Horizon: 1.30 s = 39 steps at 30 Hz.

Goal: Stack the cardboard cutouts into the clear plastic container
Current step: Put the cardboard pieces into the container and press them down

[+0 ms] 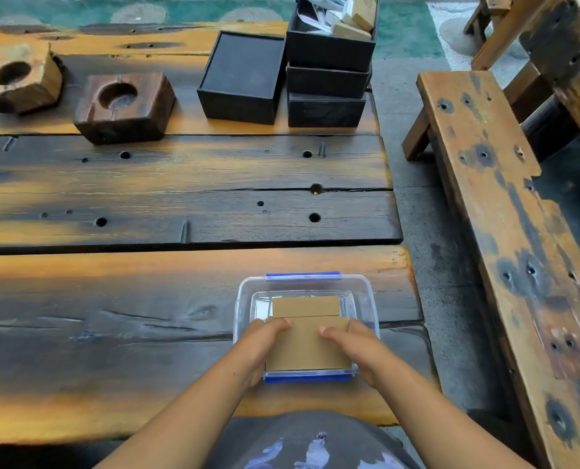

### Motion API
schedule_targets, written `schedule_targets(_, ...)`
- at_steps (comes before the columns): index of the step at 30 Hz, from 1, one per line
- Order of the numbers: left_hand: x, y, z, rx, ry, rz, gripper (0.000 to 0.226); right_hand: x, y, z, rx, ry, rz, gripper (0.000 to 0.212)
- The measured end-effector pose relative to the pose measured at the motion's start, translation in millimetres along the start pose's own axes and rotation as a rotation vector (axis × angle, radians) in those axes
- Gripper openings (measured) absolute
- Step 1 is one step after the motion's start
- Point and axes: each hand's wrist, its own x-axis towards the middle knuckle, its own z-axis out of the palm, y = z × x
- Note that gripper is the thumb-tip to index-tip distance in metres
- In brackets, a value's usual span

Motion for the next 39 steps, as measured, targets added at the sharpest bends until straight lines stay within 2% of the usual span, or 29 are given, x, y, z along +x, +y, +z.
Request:
schedule_targets(2,-2,1,1,-0.02,-0.009,-0.018,0.027,-1,1,2,0.035,0.005,0.008,0.064)
schedule_targets(5,-1,0,1,-0.043,-0.022,-0.015,0.028,-1,3,2,0.127,-0.005,0.031,0.061)
schedule_targets(9,-3,3,3,-0.03,-0.062,-0.025,0.011,1,4,0,0.241,-0.021,0.043,0.059)
schedule_targets(11,-3,3,2,-0.013,-0.075,-0.046,0.012,1,5,0,0.255,-0.022,0.051,0.055)
schedule_targets(15,2,4,-15,-0.001,-0.087,-0.037,0.03,-6,4,-8,0.212,-0.047,0.015,0.075)
schedule_targets(18,7,12,-25,0.087,-0.094,-0.027,0.073,-8,5,-16,0.147,-0.025,-0.027,0.089)
schedule_targets(19,9,13,-24,0.132,-0.109,-0.024,0.081,-7,4,-16,0.086,-0.012,-0.048,0.087)
schedule_targets(20,9,16,-22,0.209,-0.109,-0.01,0.079,-5,2,-14,0.0,-0.004,-0.08,0.08)
schedule_targets(23,13,24,-13,0.525,-0.087,0.043,0.044,-3,-9,-7,-0.191,0.024,-0.16,0.063)
schedule_targets(25,15,33,-9,0.69,-0.079,0.043,0.035,-2,-20,-7,-0.241,0.068,-0.168,0.056)
schedule_targets(29,21,43,-8,0.844,-0.073,0.013,0.043,-1,-37,-11,-0.404,0.135,-0.182,0.039)
schedule_targets(32,26,45,-9,0.939,-0.084,-0.011,0.05,2,-41,-13,-0.506,0.114,-0.149,0.04)
schedule_targets(39,33,51,-8,1.088,-0.161,-0.115,0.069,3,-25,-15,-0.306,-0.035,-0.004,0.043)
